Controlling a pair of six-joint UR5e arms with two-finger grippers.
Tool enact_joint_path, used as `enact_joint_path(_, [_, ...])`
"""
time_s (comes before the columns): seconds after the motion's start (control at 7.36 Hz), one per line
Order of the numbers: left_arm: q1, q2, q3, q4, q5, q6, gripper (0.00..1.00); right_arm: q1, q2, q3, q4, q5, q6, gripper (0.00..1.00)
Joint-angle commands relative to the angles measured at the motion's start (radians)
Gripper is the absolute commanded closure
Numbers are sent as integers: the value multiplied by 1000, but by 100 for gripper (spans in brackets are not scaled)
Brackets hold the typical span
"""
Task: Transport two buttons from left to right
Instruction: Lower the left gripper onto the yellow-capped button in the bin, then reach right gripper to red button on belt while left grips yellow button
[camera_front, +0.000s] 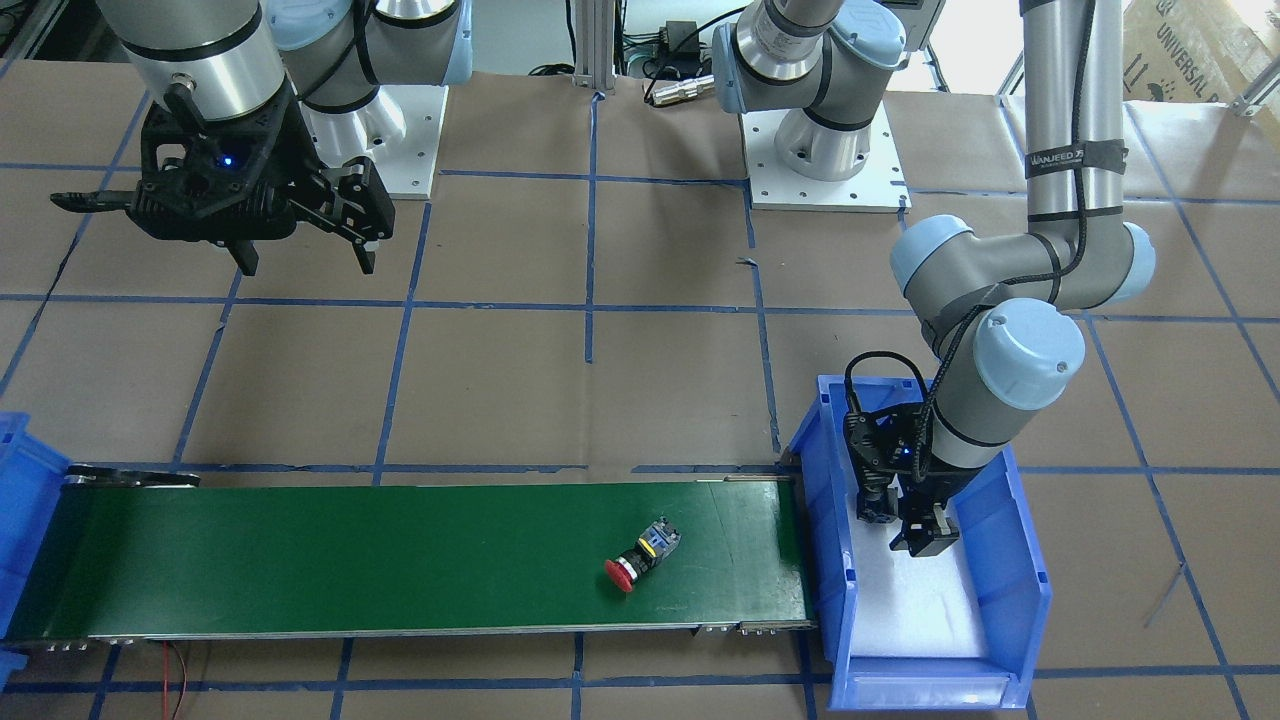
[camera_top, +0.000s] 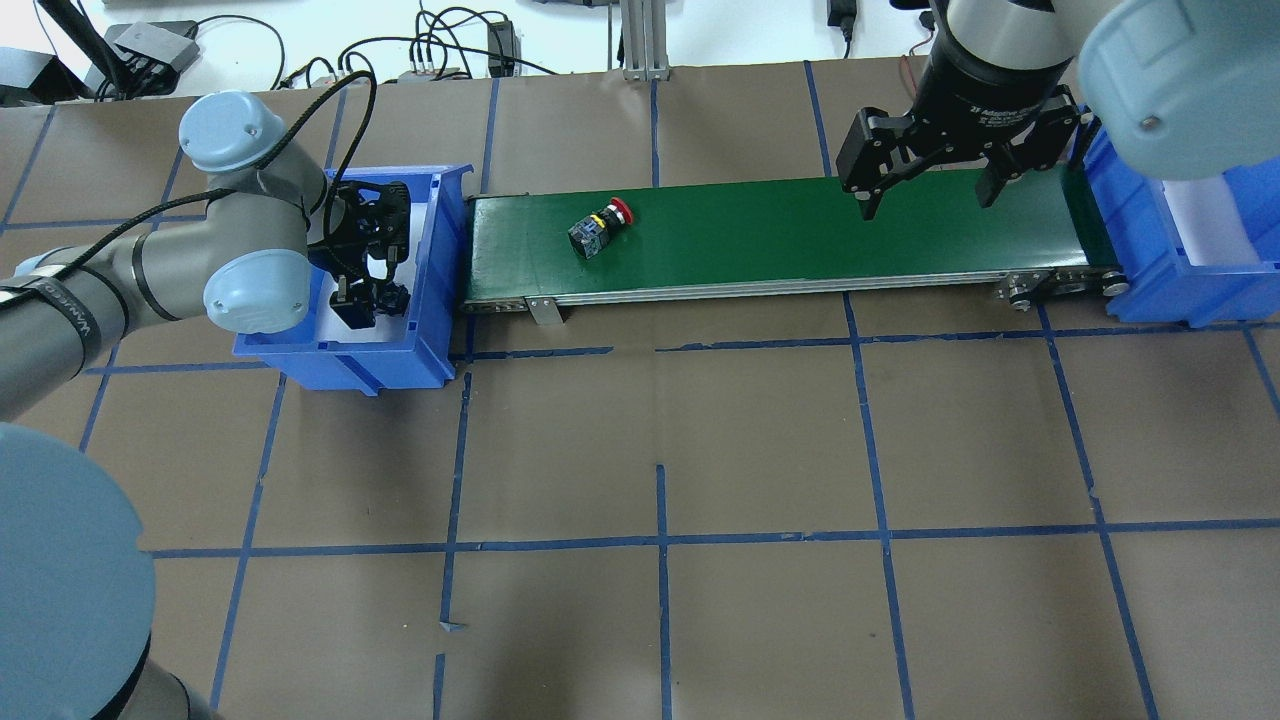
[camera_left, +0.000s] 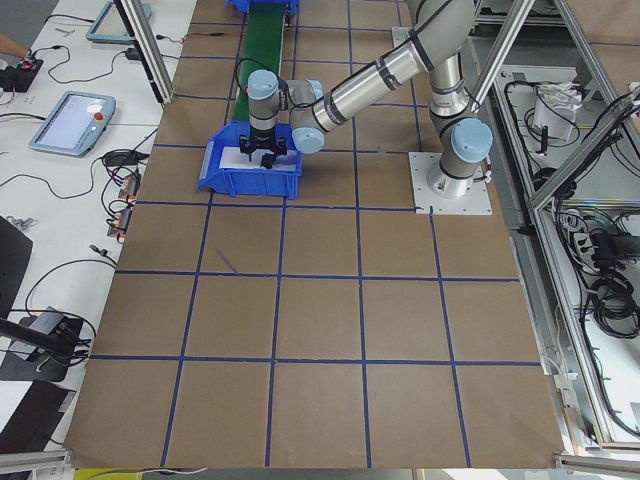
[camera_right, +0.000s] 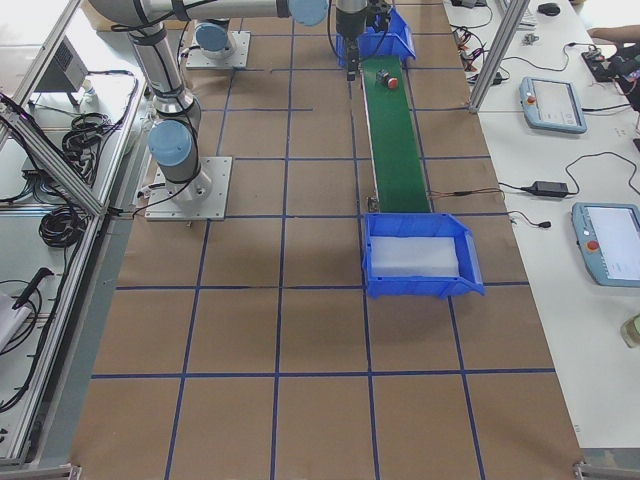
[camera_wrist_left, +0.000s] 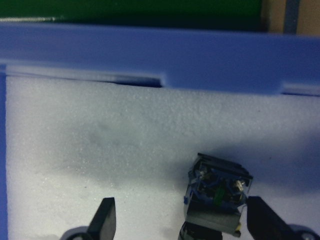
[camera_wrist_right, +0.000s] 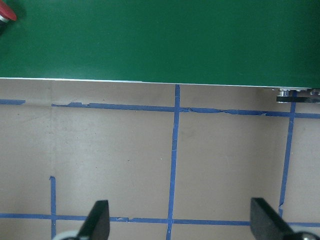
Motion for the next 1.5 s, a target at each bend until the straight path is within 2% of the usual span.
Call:
enact_joint_path(0.0, [4,-9,-2,8,3,-9,76,0,0,0,0,-1,0,0])
enact_joint_path(0.14, [13,-9,-2,8,1,-9,87,0,2,-2,0,-1,6,0])
enact_joint_path(0.27, [14,-7,1,8,3,-9,92,-3,2,-2,-20,-3,14,0])
enact_joint_path(0.41, [14,-3,13,6,4,-10,92,0,2,-2,-38,-9,40,0])
enact_joint_path(0.82, [10,62,20,-18,16,-13,92,-10,17,2,-72,-21,271,0])
enact_joint_path(1.09, [8,103,20,-61,16,-31,92,-15,73,2,-101,-27,478,0])
enact_joint_path(1.22, [8,96,3,-57,13,-44,30,-15,106,-5,-106,-15,579,0])
enact_joint_path(1.36, [11,87,1,-58,12,-53,1,-10,126,-8,-129,-9,656,0])
